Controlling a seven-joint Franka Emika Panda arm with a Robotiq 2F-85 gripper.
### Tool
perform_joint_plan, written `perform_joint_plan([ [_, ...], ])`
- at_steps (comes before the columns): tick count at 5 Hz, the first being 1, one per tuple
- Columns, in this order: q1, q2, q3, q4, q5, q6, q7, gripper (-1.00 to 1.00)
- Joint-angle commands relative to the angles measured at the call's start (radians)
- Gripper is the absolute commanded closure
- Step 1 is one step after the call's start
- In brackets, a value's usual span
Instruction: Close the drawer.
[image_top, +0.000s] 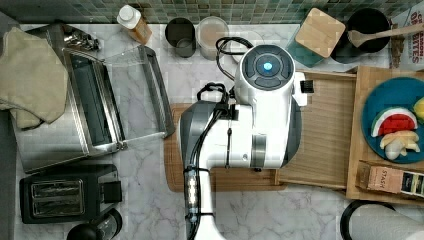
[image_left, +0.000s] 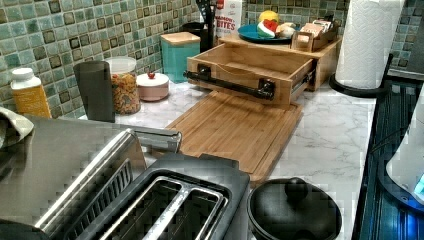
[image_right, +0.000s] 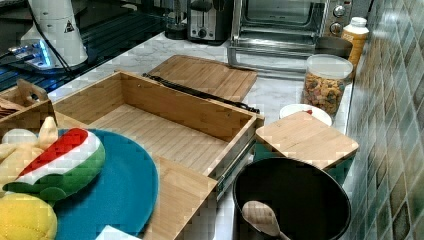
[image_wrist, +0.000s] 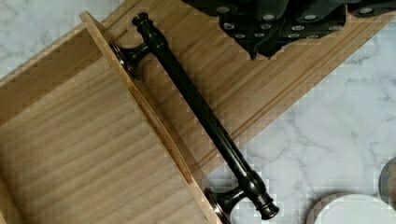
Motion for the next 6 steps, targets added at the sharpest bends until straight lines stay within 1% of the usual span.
perform_joint_plan([
  [1,-0.037,0.047,-0.006,-0.08,0.085,0.099,-0.322,1.0],
  [2,-0.047,0.092,-0.012,-0.069,0.1,0.114,-0.416,1.0],
  [3,-0.045,0.141,-0.017,-0.064,0.107,0.135,-0.47,1.0],
  [4,-0.039,0.146,-0.016,-0.117,0.105,0.211,-0.459,1.0],
  [5,-0.037,0.118,-0.015,-0.218,0.121,0.346,-0.459,1.0],
  [6,0.065,0.115,-0.117,-0.285,0.126,0.475,-0.471,1.0],
])
